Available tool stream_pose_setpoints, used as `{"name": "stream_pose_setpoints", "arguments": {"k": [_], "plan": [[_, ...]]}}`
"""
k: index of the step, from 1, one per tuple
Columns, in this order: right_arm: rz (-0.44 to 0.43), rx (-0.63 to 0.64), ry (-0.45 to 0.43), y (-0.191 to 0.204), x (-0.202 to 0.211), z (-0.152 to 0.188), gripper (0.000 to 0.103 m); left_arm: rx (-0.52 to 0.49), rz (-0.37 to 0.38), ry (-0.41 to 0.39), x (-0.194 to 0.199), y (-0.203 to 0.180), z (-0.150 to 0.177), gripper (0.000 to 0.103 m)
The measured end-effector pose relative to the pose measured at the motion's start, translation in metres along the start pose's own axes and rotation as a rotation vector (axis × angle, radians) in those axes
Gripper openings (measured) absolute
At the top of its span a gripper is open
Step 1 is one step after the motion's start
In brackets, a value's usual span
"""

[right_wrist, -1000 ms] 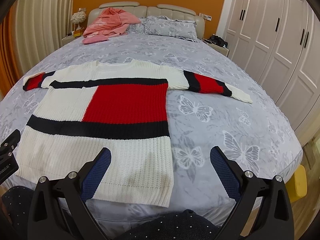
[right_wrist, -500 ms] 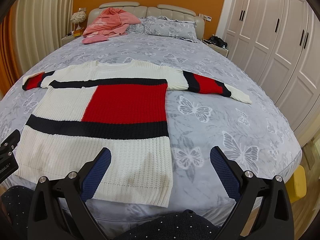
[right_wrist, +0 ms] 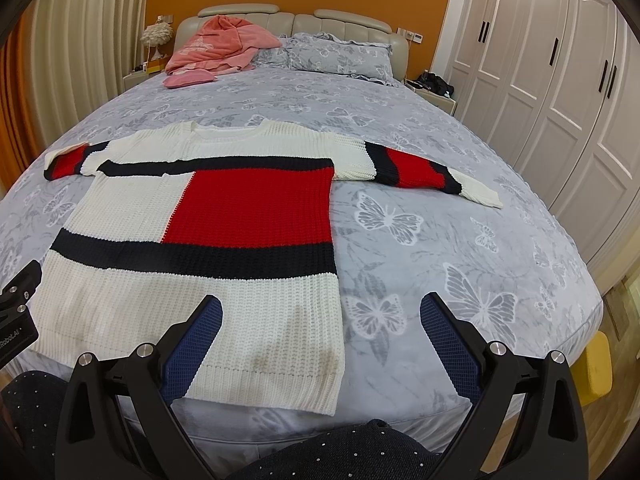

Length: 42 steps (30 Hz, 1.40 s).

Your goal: Fold small clothes

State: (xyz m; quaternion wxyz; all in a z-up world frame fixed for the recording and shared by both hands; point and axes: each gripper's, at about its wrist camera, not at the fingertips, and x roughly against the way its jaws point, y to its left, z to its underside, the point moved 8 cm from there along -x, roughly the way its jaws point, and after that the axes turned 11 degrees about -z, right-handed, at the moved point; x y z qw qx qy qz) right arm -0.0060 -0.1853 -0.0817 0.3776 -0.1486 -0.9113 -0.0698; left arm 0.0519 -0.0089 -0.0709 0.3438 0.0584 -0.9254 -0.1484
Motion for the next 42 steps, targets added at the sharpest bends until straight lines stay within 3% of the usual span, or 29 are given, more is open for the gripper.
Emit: {"name": "stream_pose_setpoints", "arguments": {"k": [24, 28, 30, 32, 35, 38, 42], "plan": [[0.003, -0.002, 0.013, -0.002, -0.001, 0.001, 0.098, -0.004, 0.009, 0.016, -0.002, 0.000, 0.004, 0.098], [-0.070, -0.085, 0.066, -0.020, -0.008, -0.001, 0.098, 0.034, 0.064, 0.054, -0.007, 0.005, 0.002, 0.098], [-0.124, -0.172, 0.091, -0.046, -0.020, -0.008, 0.098, 0.076, 0.096, 0.080, -0.010, 0.010, 0.000, 0.098], [-0.108, -0.227, 0.110, -0.079, -0.036, -0.020, 0.098, 0.114, 0.104, 0.109, -0.015, 0.016, 0.000, 0.098], [-0.085, -0.339, 0.116, -0.158, -0.070, -0.045, 0.098, 0.165, 0.116, 0.148, -0.021, 0.022, -0.002, 0.098], [-0.127, -0.574, 0.134, -0.262, -0.121, -0.065, 0.098, 0.188, 0.106, 0.170, -0.028, 0.022, -0.009, 0.098], [-0.164, -0.871, 0.121, -0.368, -0.182, -0.078, 0.097, 0.209, 0.112, 0.213, -0.047, 0.008, -0.026, 0.098]]}}
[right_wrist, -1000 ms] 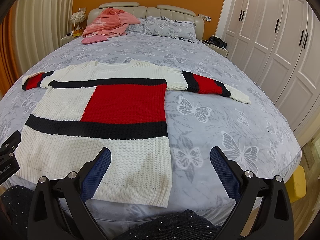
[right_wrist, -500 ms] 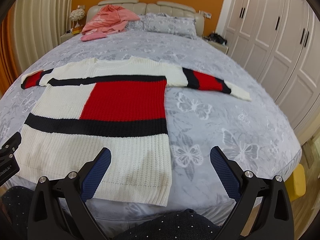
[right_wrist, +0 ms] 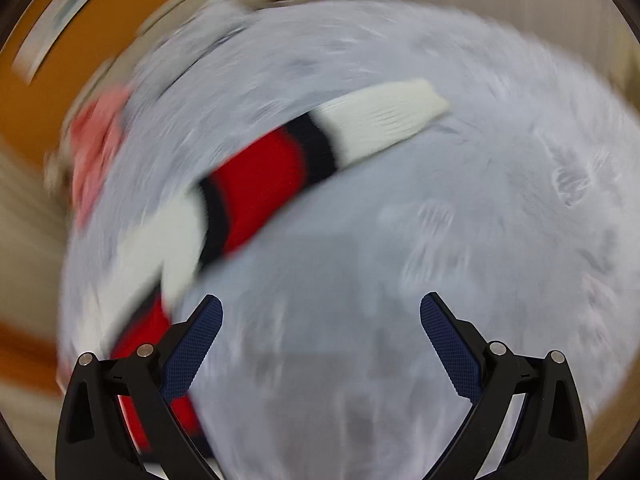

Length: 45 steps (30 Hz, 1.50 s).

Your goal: Fold small clothes

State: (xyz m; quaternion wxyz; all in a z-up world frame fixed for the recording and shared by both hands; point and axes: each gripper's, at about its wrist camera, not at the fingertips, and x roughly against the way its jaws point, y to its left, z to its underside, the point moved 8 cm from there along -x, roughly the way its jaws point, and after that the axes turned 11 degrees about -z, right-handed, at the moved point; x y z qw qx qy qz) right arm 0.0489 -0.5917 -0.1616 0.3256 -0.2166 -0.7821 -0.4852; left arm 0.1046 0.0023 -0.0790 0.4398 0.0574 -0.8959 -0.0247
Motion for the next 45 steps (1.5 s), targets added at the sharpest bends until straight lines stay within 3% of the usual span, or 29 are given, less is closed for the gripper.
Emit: {"name": "stream_pose_setpoints", "arguments": {"k": [2, 7, 9, 10, 11, 12, 13, 17, 20, 24, 27, 29, 33, 39, 41, 43, 45], "plan": [[0.010, -0.071, -0.016, -0.027, -0.020, -0.041, 0.091, 0.002, -0.004, 0.019, -0.010, -0.010, -0.007, 0.098], [0.050, -0.150, -0.002, -0.063, -0.064, -0.084, 0.081, -0.056, -0.029, 0.043, -0.038, -0.042, -0.019, 0.098], [0.055, -0.106, -0.071, -0.061, -0.067, -0.097, 0.081, -0.073, -0.029, 0.053, -0.047, -0.054, -0.019, 0.098], [0.036, -0.086, -0.084, -0.058, -0.069, -0.101, 0.069, -0.076, -0.027, 0.058, -0.050, -0.058, -0.019, 0.098], [0.005, -0.069, -0.075, -0.052, -0.074, -0.104, 0.032, -0.078, -0.017, 0.063, -0.053, -0.062, -0.019, 0.098], [-0.024, -0.068, -0.030, -0.048, -0.083, -0.106, 0.010, -0.079, -0.014, 0.066, -0.055, -0.066, -0.019, 0.098], [-0.044, -0.067, -0.020, -0.040, -0.085, -0.108, 0.007, -0.081, -0.013, 0.067, -0.056, -0.068, -0.019, 0.098], [-0.186, 0.080, -0.101, 0.039, -0.056, -0.121, 0.006, -0.090, -0.007, 0.060, -0.058, -0.070, -0.021, 0.098], [-0.331, 0.237, -0.099, 0.137, -0.034, -0.106, 0.006, -0.089, 0.005, 0.057, -0.057, -0.067, -0.022, 0.098], [-0.527, 0.456, 0.006, 0.282, -0.030, -0.038, 0.006, -0.064, 0.018, 0.052, -0.054, -0.062, -0.024, 0.098], [-0.626, 0.559, 0.126, 0.361, -0.054, 0.034, 0.006, -0.028, 0.036, 0.045, -0.050, -0.054, -0.031, 0.098], [-0.647, 0.633, 0.214, 0.403, -0.080, 0.091, 0.006, -0.018, 0.040, 0.042, -0.049, -0.050, -0.035, 0.098], [-0.629, 0.713, 0.359, 0.437, -0.132, 0.186, 0.006, 0.013, 0.050, 0.040, -0.052, -0.037, -0.046, 0.098], [-0.507, 0.768, 0.503, 0.416, -0.203, 0.291, 0.012, 0.070, 0.075, 0.039, -0.066, -0.027, -0.068, 0.098], [-0.423, 0.800, 0.530, 0.399, -0.216, 0.303, 0.013, 0.075, 0.085, 0.038, -0.075, -0.030, -0.077, 0.098], [-0.441, 0.780, 0.521, 0.388, -0.204, 0.300, 0.016, 0.085, 0.111, 0.042, -0.087, -0.038, -0.091, 0.098], [-0.448, 0.751, 0.399, 0.368, -0.170, 0.264, 0.039, 0.106, 0.155, 0.054, -0.103, -0.051, -0.107, 0.098]]}}
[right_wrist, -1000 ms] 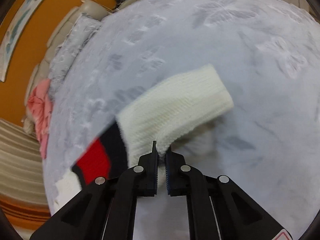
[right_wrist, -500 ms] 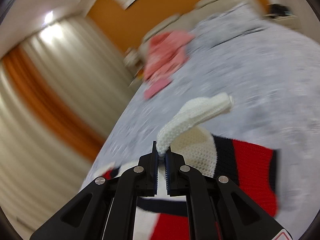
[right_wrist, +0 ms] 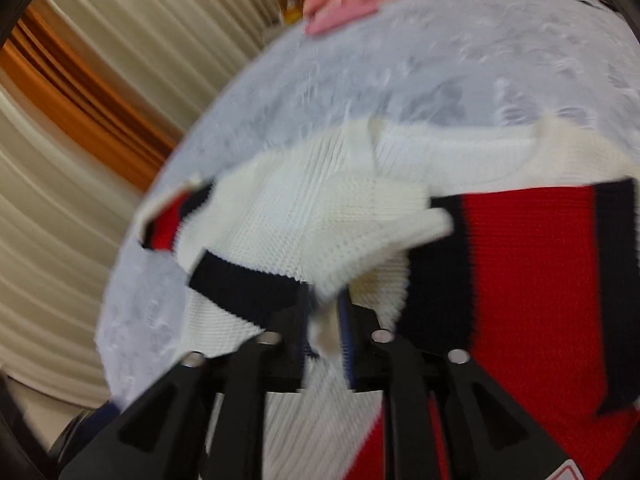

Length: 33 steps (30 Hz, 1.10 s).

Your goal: Fold small clothes

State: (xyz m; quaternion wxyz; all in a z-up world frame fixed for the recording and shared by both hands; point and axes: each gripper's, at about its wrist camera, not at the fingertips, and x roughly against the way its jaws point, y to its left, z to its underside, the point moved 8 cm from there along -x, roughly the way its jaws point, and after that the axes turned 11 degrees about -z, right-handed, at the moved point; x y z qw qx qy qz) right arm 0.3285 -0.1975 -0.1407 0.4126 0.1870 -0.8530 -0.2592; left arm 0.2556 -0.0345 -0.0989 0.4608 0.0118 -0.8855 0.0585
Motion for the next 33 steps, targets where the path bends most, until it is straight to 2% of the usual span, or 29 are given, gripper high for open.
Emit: {"name": "stream_pose_setpoints", "arguments": {"k": [1, 2, 3, 5, 7, 9, 11, 12, 13, 14, 15, 17, 18, 20, 22, 23, 25, 27, 29, 33], "plan": [[0.051, -0.002, -0.062, -0.011, 0.027, -0.002, 0.060, 0.016, 0.028, 0.012, -0.009, -0.007, -0.007, 0.098], [0.100, 0.002, -0.115, -0.023, 0.053, 0.000, 0.068, 0.033, 0.051, 0.029, -0.020, -0.013, -0.014, 0.098], [0.185, 0.025, -0.158, -0.044, 0.086, 0.007, 0.068, 0.055, 0.082, 0.059, -0.037, -0.023, -0.020, 0.098], [0.331, 0.035, -0.142, -0.081, 0.118, 0.022, 0.068, 0.104, 0.109, 0.130, -0.067, -0.037, -0.030, 0.098], [0.410, 0.010, -0.081, -0.115, 0.125, 0.036, 0.068, 0.154, 0.150, 0.191, -0.093, -0.050, -0.034, 0.098], [0.432, -0.015, -0.030, -0.139, 0.122, 0.046, 0.068, 0.190, 0.142, 0.245, -0.120, -0.059, -0.033, 0.096], [0.418, -0.038, -0.012, -0.152, 0.111, 0.051, 0.067, 0.186, 0.106, 0.230, -0.132, -0.064, -0.039, 0.081], [0.405, -0.051, -0.008, -0.157, 0.105, 0.050, 0.063, 0.149, 0.091, 0.181, -0.132, -0.068, -0.049, 0.052], [0.382, -0.059, -0.014, -0.161, 0.097, 0.045, 0.039, 0.108, 0.128, 0.162, -0.130, -0.076, -0.059, 0.021], [0.369, -0.079, -0.024, -0.164, 0.095, 0.040, 0.014, 0.088, 0.168, 0.159, -0.128, -0.082, -0.068, 0.015], [0.354, -0.101, -0.060, -0.163, 0.104, 0.031, 0.014, 0.093, 0.180, 0.122, -0.121, -0.083, -0.082, 0.012], [0.325, -0.120, -0.170, -0.156, 0.123, 0.015, 0.013, 0.087, 0.150, 0.001, -0.106, -0.074, -0.111, 0.011], [0.337, -0.121, -0.216, -0.155, 0.136, 0.012, 0.013, 0.091, 0.135, -0.016, -0.107, -0.068, -0.117, 0.012], [0.359, -0.141, -0.223, -0.166, 0.144, 0.024, 0.013, 0.115, 0.116, 0.017, -0.120, -0.055, -0.114, 0.012], [0.387, -0.222, -0.105, -0.203, 0.121, 0.057, 0.012, 0.127, 0.065, 0.115, -0.152, -0.041, -0.089, 0.012], [0.359, -0.223, -0.136, -0.204, 0.122, 0.059, 0.012, 0.136, 0.048, 0.155, -0.162, -0.034, -0.076, 0.011], [0.345, -0.230, -0.158, -0.200, 0.128, 0.056, 0.012, 0.164, 0.087, 0.108, -0.157, -0.030, -0.071, 0.012], [0.363, -0.203, -0.188, -0.192, 0.134, 0.051, 0.012, 0.182, 0.099, 0.117, -0.156, -0.029, -0.070, 0.013], [0.395, -0.217, -0.168, -0.200, 0.126, 0.060, 0.012, 0.183, 0.100, 0.116, -0.157, -0.030, -0.070, 0.013], [0.370, -0.258, -0.194, -0.206, 0.124, 0.062, 0.009, 0.167, 0.089, 0.123, -0.160, -0.029, -0.072, 0.014]]}}
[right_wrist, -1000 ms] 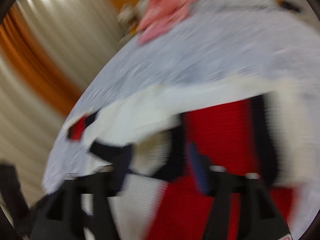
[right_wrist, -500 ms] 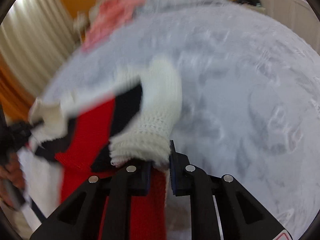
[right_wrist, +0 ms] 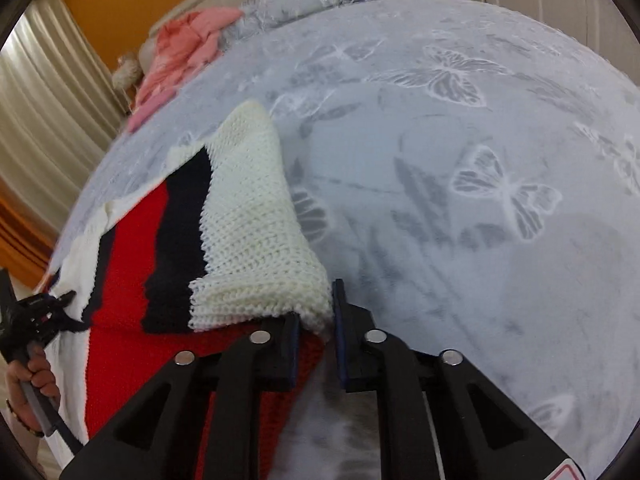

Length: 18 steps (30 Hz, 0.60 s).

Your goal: Fold small clothes

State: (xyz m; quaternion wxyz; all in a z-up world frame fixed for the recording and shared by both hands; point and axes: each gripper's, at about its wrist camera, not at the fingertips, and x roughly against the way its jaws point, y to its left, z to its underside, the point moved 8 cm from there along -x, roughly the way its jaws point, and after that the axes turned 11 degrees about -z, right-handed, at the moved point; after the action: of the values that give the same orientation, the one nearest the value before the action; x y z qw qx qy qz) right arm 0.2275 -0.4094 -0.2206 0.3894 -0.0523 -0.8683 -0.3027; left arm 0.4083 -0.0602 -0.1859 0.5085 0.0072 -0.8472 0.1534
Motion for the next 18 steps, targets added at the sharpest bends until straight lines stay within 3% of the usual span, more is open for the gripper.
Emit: {"name": "stream_pose_setpoints", "arguments": {"k": [4, 6, 8, 10, 12, 15, 17, 18], "plan": [[0.045, -0.011, 0.015, 0.002, -0.003, -0.004, 0.011, 0.028, 0.031, 0.021, 0.004, 0.014, 0.005, 0.014], [0.096, 0.033, 0.052, 0.014, 0.007, -0.003, 0.020, 0.090, 0.085, 0.004, 0.025, 0.023, 0.000, 0.014], [0.134, 0.107, 0.030, 0.024, 0.034, -0.002, 0.039, 0.120, 0.128, -0.061, 0.050, 0.039, -0.013, 0.021], [0.139, 0.191, 0.013, 0.043, 0.057, 0.012, 0.050, 0.141, 0.060, -0.124, 0.069, 0.078, -0.033, 0.052], [0.119, 0.244, 0.026, 0.056, 0.072, 0.034, 0.055, 0.197, -0.053, -0.170, 0.076, 0.125, -0.057, 0.066], [0.088, 0.252, 0.075, 0.068, 0.079, 0.068, 0.055, 0.242, -0.263, -0.211, 0.078, 0.184, -0.095, 0.068], [0.077, 0.237, 0.101, 0.073, 0.079, 0.083, 0.055, 0.215, -0.353, -0.252, 0.079, 0.205, -0.122, 0.073], [0.067, 0.225, 0.121, 0.075, 0.080, 0.091, 0.055, 0.153, -0.415, -0.251, 0.072, 0.211, -0.137, 0.079]]}}
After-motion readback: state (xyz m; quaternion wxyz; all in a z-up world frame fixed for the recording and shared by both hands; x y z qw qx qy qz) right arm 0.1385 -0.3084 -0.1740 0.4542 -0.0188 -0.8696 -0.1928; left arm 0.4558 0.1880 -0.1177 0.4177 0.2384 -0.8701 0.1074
